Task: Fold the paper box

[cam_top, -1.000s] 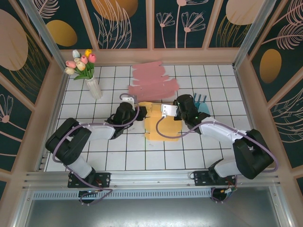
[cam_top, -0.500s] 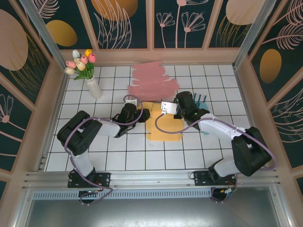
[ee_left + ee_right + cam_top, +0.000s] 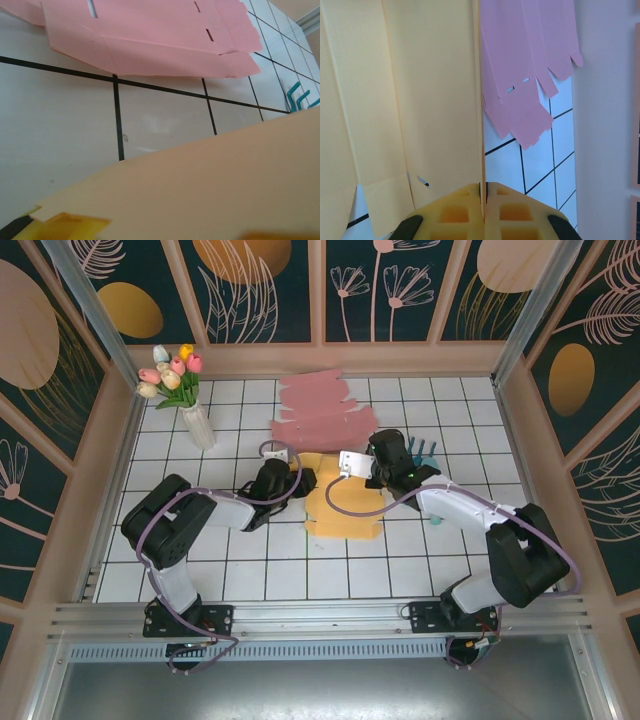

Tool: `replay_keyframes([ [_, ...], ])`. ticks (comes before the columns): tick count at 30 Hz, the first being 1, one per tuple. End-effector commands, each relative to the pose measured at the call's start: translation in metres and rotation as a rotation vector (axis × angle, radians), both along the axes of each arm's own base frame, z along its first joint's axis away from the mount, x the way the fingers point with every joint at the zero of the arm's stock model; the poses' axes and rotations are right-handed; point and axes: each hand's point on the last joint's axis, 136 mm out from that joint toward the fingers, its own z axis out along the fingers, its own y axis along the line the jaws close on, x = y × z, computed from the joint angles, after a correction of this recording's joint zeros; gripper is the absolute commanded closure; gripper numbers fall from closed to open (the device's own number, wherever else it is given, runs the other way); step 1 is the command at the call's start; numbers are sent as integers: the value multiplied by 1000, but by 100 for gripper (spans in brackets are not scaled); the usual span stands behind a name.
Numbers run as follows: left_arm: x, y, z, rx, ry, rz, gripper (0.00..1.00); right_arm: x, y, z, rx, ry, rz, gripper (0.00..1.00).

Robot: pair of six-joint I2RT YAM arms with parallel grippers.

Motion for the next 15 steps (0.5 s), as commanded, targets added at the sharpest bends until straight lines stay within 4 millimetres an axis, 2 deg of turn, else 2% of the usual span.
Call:
replay_keyframes([
  [1, 4, 3, 12, 0, -32, 36, 54, -4, 8, -5, 40, 58, 11, 100],
  [4, 1, -14, 13, -27, -33, -8, 55, -4, 8, -6, 41, 64, 7, 100],
  [8, -8, -55, 32, -102, -69, -135, 65, -5, 8, -8, 43, 73, 7, 100],
  [10, -13, -73, 39, -97, -84, -175, 66, -5, 8, -8, 41, 76, 7, 100],
  [13, -19, -89, 46, -105, -96, -211, 68, -5, 8, -8, 43, 76, 7, 100],
  [15, -22, -93, 42, -123, -80, -225, 67, -6, 8, -8, 46, 78, 8, 100],
])
